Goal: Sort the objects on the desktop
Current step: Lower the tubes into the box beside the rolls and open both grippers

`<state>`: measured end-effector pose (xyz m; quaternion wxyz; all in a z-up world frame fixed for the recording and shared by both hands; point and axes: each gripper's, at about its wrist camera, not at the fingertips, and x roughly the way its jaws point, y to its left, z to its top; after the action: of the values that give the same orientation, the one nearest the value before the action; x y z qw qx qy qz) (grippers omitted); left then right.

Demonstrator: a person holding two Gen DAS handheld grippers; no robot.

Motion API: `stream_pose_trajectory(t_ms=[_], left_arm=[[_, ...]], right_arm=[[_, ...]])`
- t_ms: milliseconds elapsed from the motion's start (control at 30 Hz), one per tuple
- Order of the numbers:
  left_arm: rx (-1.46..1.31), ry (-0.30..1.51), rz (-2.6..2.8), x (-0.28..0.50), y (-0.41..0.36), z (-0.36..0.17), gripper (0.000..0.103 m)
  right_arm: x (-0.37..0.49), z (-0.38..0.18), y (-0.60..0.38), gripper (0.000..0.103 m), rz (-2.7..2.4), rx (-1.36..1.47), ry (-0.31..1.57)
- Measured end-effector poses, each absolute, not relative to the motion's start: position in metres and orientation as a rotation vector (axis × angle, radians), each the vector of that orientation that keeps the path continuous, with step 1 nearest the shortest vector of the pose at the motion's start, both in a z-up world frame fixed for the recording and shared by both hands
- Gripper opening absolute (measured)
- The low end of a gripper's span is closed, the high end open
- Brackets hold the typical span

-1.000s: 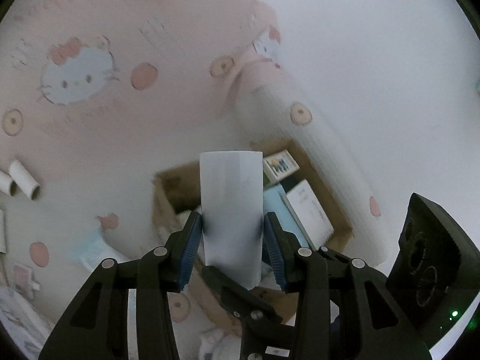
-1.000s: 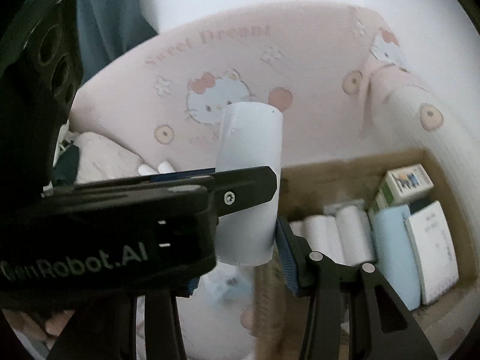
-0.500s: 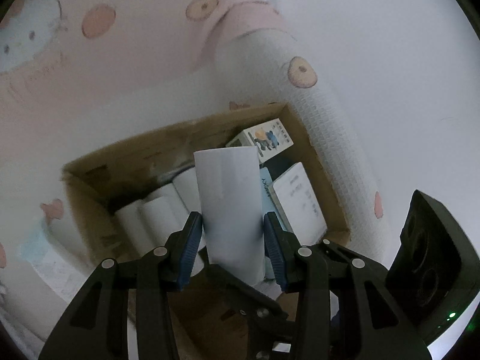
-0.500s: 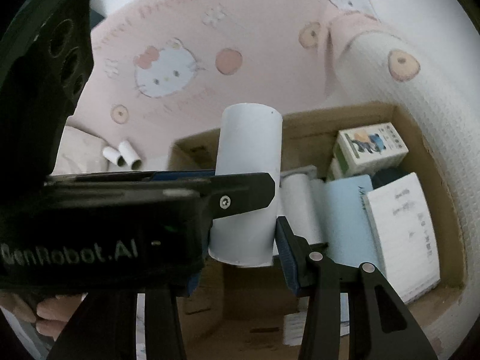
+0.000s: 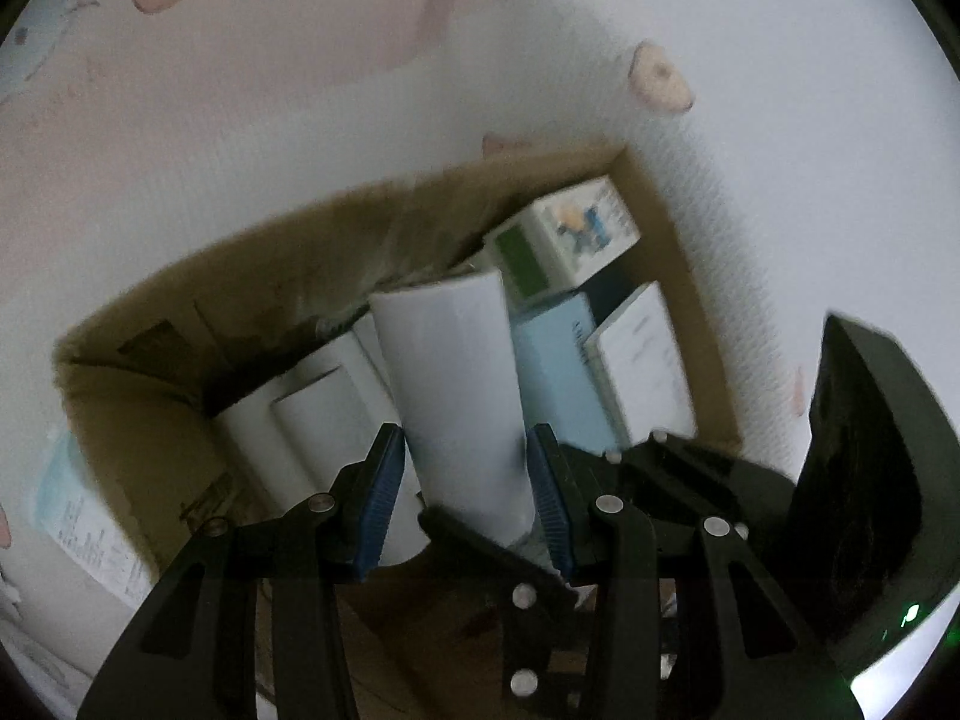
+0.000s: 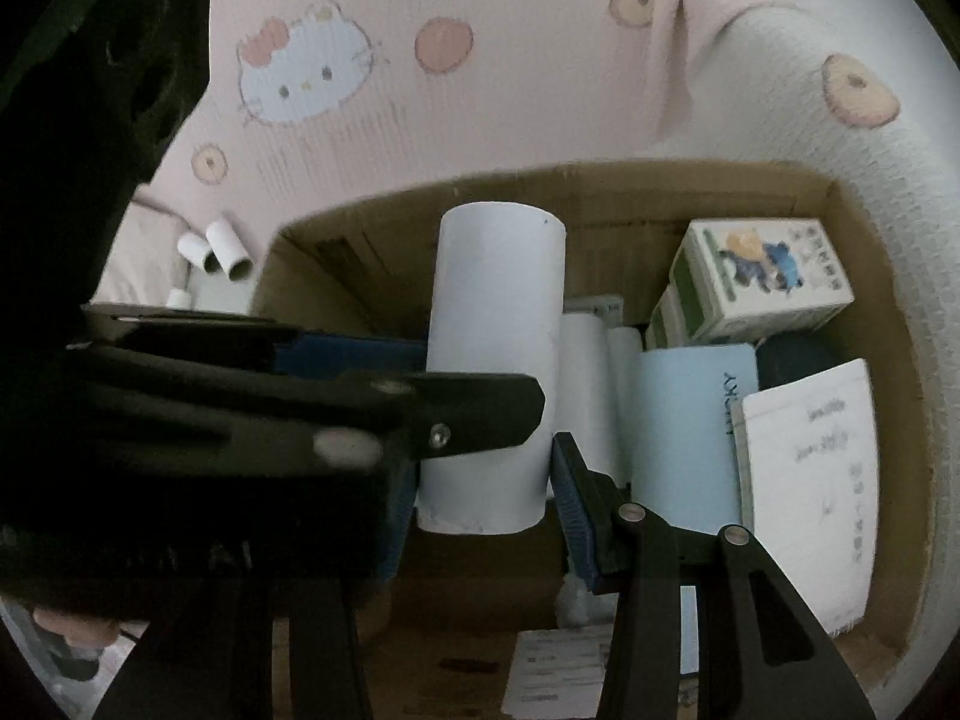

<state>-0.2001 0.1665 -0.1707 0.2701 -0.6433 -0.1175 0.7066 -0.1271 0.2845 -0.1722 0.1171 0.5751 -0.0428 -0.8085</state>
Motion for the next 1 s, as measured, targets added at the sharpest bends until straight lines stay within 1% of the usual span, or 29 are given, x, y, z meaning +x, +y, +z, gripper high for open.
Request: stream_pose_trajectory(t_ms=[67, 133, 200, 333, 433, 500, 633, 667, 700, 733, 767, 867, 1000], left_arm=[[-1.778, -0.253, 1.929, -0.2, 0.165, -0.178, 0.045], [-1.753, -0.23, 1.922, -0.197, 0.164, -0.176, 0.044], [-1.748, -0.187, 1.929, -0.194, 0.163, -0.172, 0.044], [-1.693, -0.049, 1.993, -0.19, 0.166, -0.162, 0.044], [-1.633, -0.009, 1.996, -0.182, 0.166, -0.156, 0.042], [-1.604, 0.001, 1.991, -0.179, 0.167, -0.154, 0.025], [-1.615, 0.026, 1.972, -0.18, 0.17, -0.16, 0.016], [-1.622, 0.029, 1.971, -0.181, 0.171, -0.161, 0.014], [-1.633, 0.028, 1.967, -0.181, 0.17, -0.164, 0.013], [-1.636, 0.023, 1.966, -0.181, 0.17, -0.165, 0.013], [-1.642, 0.017, 1.963, -0.182, 0.169, -0.167, 0.012], [-1.65, 0.012, 1.968, -0.184, 0.167, -0.17, 0.012], [-1.654, 0.003, 1.978, -0.189, 0.161, -0.171, 0.012]], right_arm=[[-0.135, -0.185, 0.289, 0.042, -2.337, 1.742, -0.14], [-0.14, -0.194, 0.293, 0.041, -2.326, 1.79, -0.149], [-0.144, -0.201, 0.299, 0.041, -2.297, 1.816, -0.207], [-0.141, -0.199, 0.302, 0.041, -2.294, 1.815, -0.23], [-0.133, -0.194, 0.309, 0.041, -2.313, 1.814, -0.307], [-0.123, -0.187, 0.312, 0.041, -2.327, 1.804, -0.327], [-0.102, -0.185, 0.298, 0.041, -2.233, 1.82, -0.328], [-0.1, -0.184, 0.291, 0.04, -2.211, 1.825, -0.306], [-0.099, -0.186, 0.287, 0.036, -2.2, 1.83, -0.285], [-0.099, -0.189, 0.281, 0.026, -2.182, 1.842, -0.269], [-0.101, -0.191, 0.279, 0.023, -2.163, 1.855, -0.281], [-0.111, -0.202, 0.274, 0.02, -2.119, 1.885, -0.345], [-0.126, -0.214, 0.268, 0.02, -2.107, 1.944, -0.305]])
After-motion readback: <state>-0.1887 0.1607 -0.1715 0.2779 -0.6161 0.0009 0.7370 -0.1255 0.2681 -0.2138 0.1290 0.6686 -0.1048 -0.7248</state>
